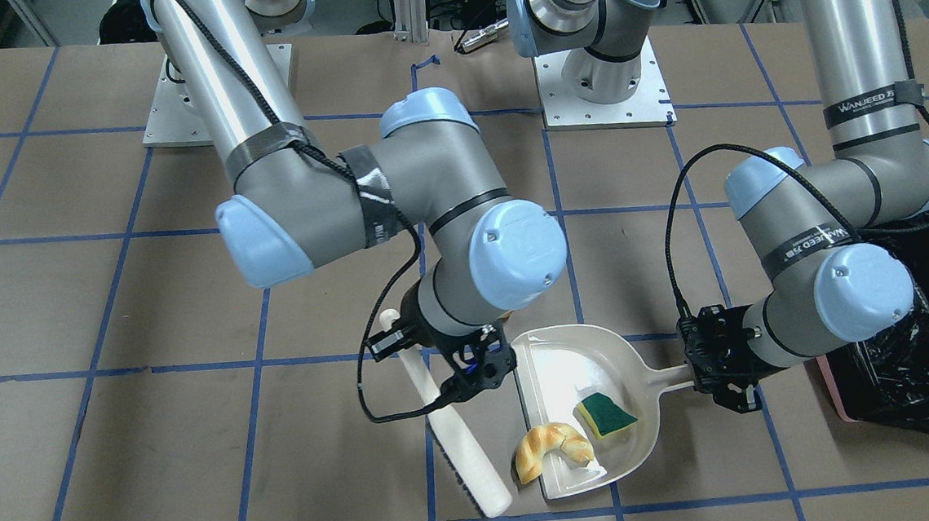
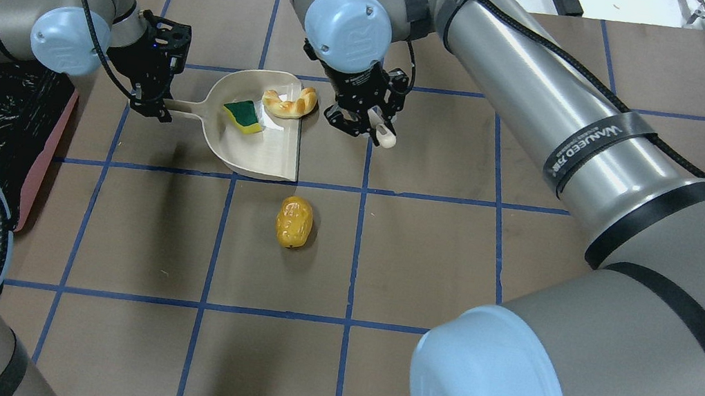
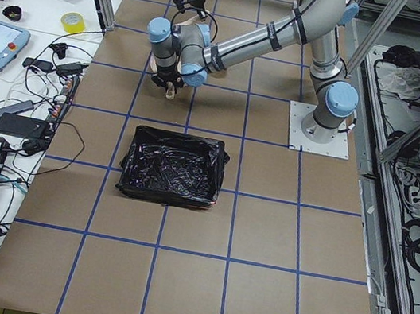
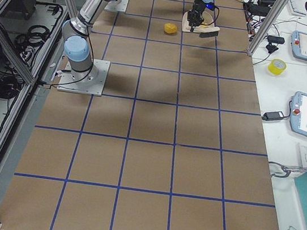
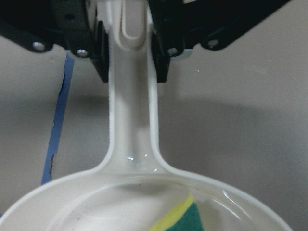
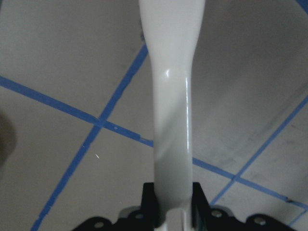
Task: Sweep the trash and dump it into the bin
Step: 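Lift the brush and move it toward the yellow potato with the right gripper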
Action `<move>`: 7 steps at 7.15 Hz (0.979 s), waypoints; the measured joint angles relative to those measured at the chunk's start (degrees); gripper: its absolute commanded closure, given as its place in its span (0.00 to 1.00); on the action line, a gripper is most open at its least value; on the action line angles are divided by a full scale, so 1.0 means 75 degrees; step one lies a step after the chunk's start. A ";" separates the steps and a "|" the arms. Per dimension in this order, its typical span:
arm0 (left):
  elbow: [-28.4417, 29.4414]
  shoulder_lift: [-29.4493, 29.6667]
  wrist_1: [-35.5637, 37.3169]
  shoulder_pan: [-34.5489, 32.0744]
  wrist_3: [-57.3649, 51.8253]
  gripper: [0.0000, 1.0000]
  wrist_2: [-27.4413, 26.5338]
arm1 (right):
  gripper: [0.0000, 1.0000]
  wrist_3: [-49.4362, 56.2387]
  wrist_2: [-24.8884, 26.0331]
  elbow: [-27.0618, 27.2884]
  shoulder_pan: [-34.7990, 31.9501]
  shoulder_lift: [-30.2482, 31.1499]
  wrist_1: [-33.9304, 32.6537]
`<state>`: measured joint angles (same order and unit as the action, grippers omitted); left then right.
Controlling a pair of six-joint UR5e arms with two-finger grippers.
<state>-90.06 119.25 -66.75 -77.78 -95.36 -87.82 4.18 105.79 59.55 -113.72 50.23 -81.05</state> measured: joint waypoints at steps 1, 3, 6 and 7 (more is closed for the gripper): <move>-0.0002 -0.0011 0.0003 0.0000 -0.0007 1.00 0.0001 | 1.00 0.0006 0.0030 0.0130 0.0357 0.0261 0.0345; -0.0047 -0.0053 0.0012 -0.0001 -0.0070 1.00 0.0008 | 1.00 -0.1014 -0.0313 0.1345 0.0701 0.1198 0.0565; -0.0260 -0.0111 0.0032 0.0013 -0.0110 1.00 0.0145 | 1.00 -0.2574 -0.0891 0.4234 0.0682 0.3016 -0.0443; -0.0379 -0.0197 0.0034 0.0066 -0.0201 1.00 0.0134 | 1.00 -0.3187 -0.0953 0.4795 0.0508 0.3265 -0.0747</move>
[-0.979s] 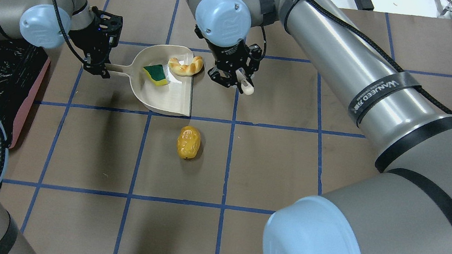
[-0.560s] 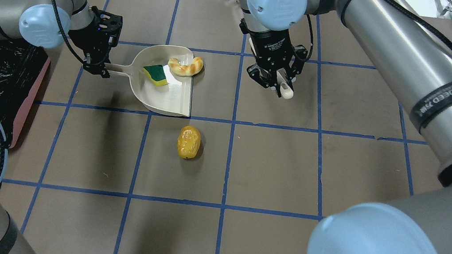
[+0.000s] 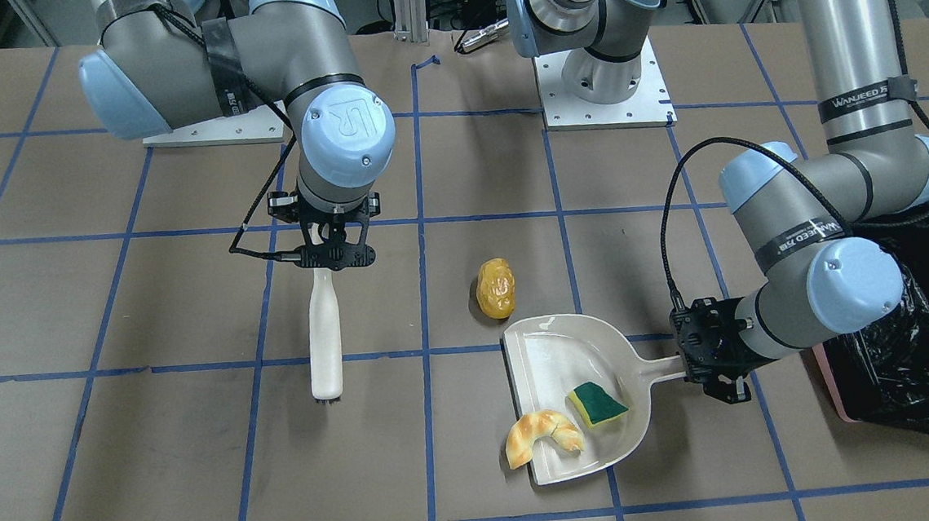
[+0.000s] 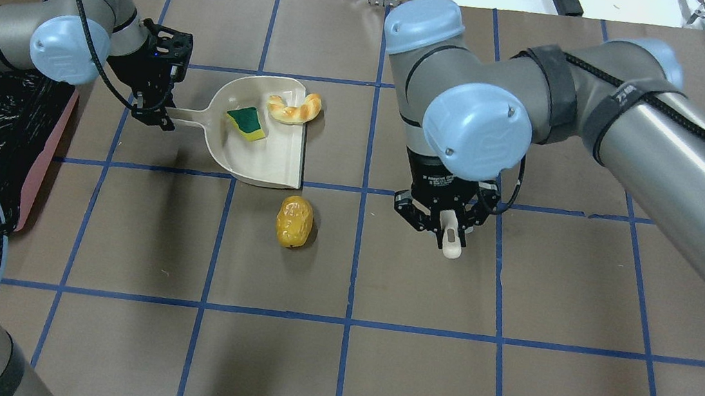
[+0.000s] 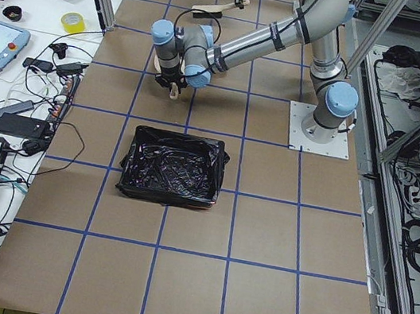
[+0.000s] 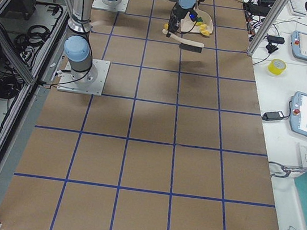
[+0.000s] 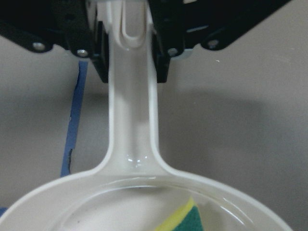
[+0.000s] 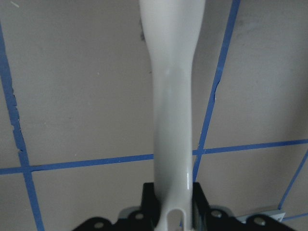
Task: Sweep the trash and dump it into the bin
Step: 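Lift the brush and move it toward the yellow potato with the right gripper, then sweep the yellow potato into the dustpan with the right gripper's brush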
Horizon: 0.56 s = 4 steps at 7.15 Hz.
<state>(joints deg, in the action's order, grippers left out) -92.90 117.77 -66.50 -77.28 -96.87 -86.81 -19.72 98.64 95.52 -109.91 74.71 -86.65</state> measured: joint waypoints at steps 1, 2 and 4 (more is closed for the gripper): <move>-0.0089 -0.0105 -0.0014 0.0149 -0.0162 1.00 -0.0007 | 1.00 -0.0447 -0.0032 0.0249 -0.0275 0.0096 -0.0126; -0.0160 -0.0198 -0.0046 0.0349 -0.0469 1.00 -0.0008 | 1.00 -0.0812 -0.0088 0.0346 -0.0567 0.0125 -0.0170; -0.0367 -0.0419 -0.0074 0.0645 -0.1214 1.00 -0.0080 | 1.00 -0.1455 -0.0403 0.0365 -0.1040 0.0094 -0.0198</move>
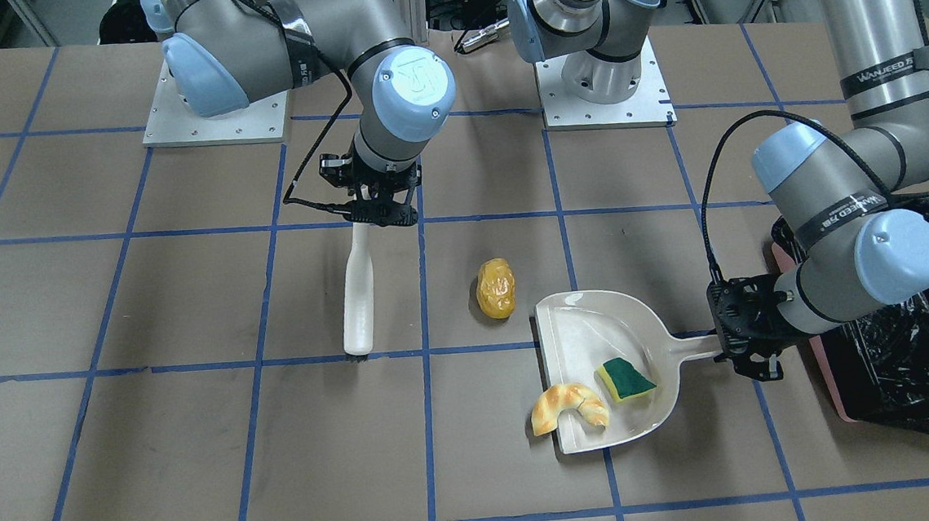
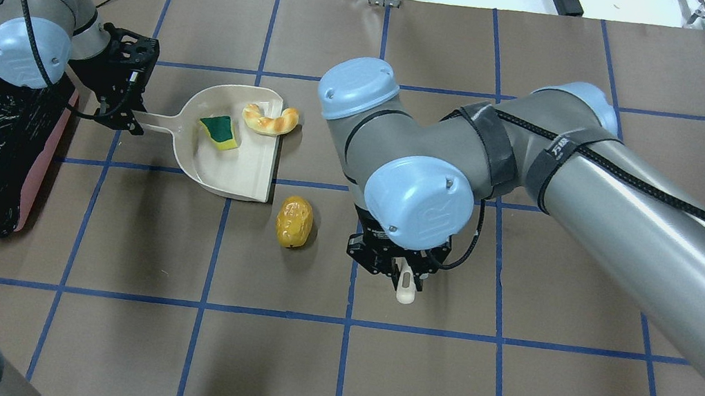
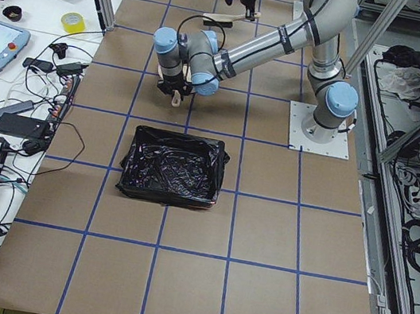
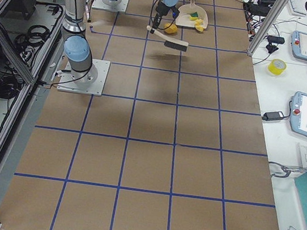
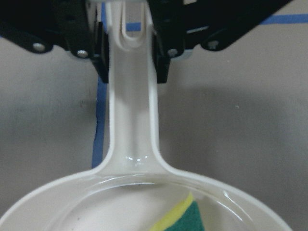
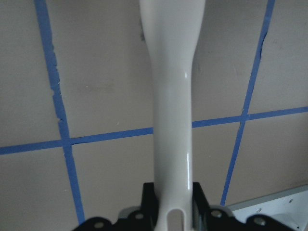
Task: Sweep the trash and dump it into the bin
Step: 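Sweep the yellow potato into the dustpan with the right gripper's brush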
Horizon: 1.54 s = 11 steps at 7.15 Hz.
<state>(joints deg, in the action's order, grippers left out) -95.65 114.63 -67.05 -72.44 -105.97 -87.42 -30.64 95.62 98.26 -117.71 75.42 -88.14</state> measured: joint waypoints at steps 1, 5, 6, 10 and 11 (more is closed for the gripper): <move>-0.0165 -0.0230 -0.0031 0.0090 -0.0302 1.00 -0.0142 | 1.00 -0.0324 -0.0153 -0.0022 -0.0227 -0.0026 -0.0002; -0.1698 -0.1134 0.0534 0.0089 -0.0690 1.00 -0.0469 | 1.00 -0.1617 -0.0778 -0.0038 -0.1139 -0.0213 -0.0051; -0.1983 -0.1252 0.0725 0.0080 -0.0689 1.00 -0.0496 | 1.00 -0.1812 -0.0990 -0.0049 -0.1283 -0.0218 -0.0113; -0.2284 -0.1357 0.1047 0.0073 -0.0681 1.00 -0.0522 | 1.00 -0.2567 -0.1780 -0.0068 -0.1541 -0.0525 -0.0967; -0.2273 -0.1381 0.1051 0.0068 -0.0656 1.00 -0.0567 | 1.00 -0.2687 -0.1869 -0.0107 -0.1592 -0.0659 -0.1161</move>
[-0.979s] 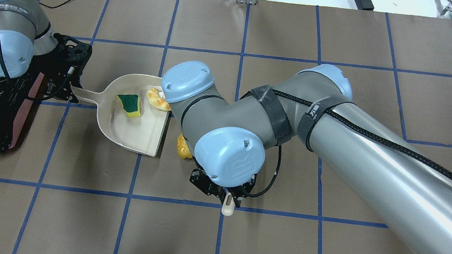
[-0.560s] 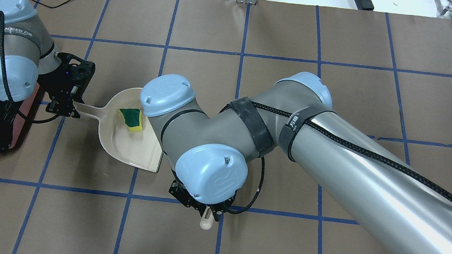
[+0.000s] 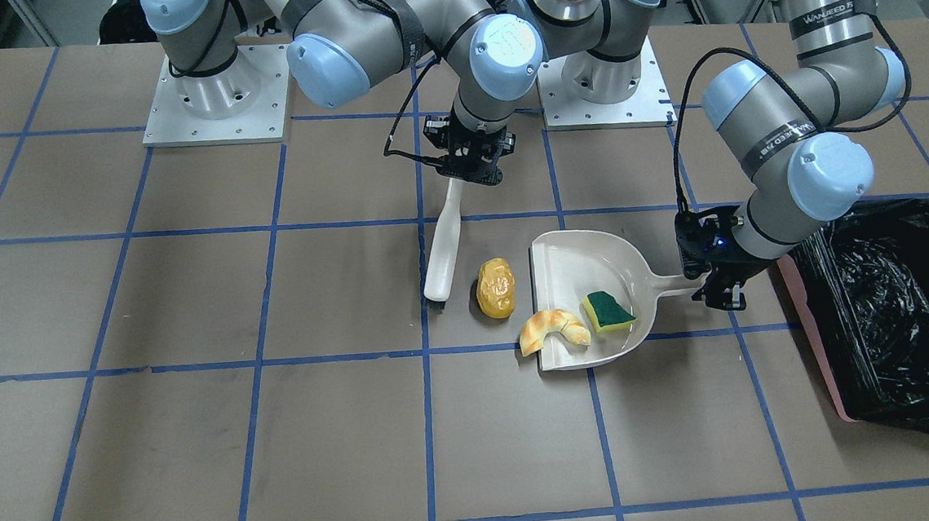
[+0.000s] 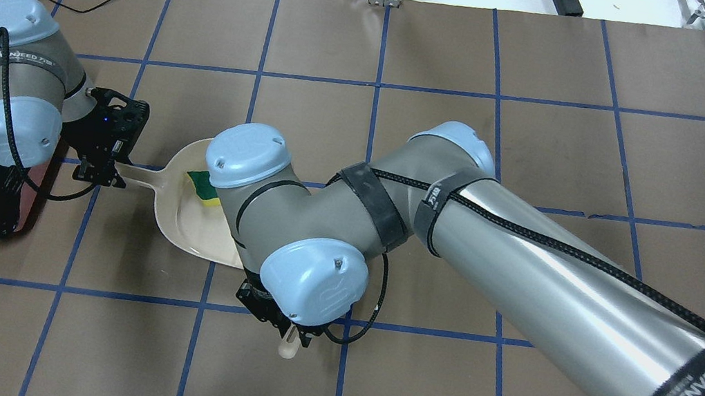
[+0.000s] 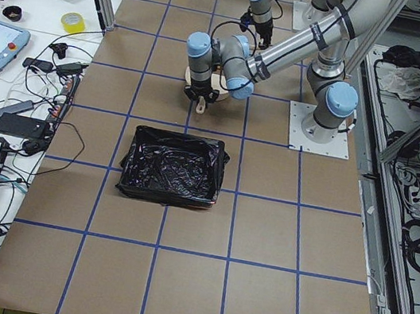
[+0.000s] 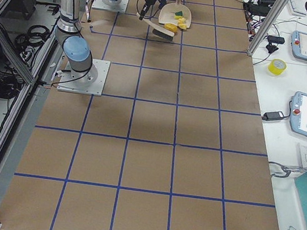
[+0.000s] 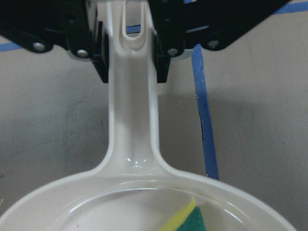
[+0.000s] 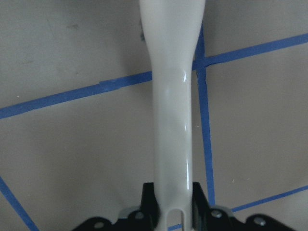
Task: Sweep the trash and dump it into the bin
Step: 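Sweep the yellow potato into the dustpan with the right gripper's brush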
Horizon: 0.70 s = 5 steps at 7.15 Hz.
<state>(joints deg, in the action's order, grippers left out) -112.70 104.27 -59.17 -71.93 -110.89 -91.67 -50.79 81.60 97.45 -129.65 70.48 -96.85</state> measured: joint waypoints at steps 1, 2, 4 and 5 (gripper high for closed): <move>0.0025 -0.0050 0.0000 -0.0007 0.0050 1.00 -0.0103 | 1.00 -0.0078 -0.0114 -0.0170 -0.0064 -0.0172 -0.0106; 0.0030 -0.0099 -0.0009 -0.0021 0.0112 1.00 -0.0196 | 1.00 -0.0138 -0.0235 -0.0519 -0.0173 -0.0427 -0.0126; 0.0011 -0.0135 -0.0018 -0.0057 0.0209 1.00 -0.0251 | 1.00 -0.0242 -0.0461 -0.1483 -0.0532 -0.1151 -0.0131; 0.0007 -0.0134 -0.0021 -0.0073 0.0254 1.00 -0.0254 | 1.00 -0.0339 -0.0544 -0.2016 -0.0746 -0.1562 -0.0140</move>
<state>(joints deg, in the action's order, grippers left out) -112.65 103.26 -59.33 -72.48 -108.99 -93.57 -53.33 77.52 82.33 -135.24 58.76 -97.89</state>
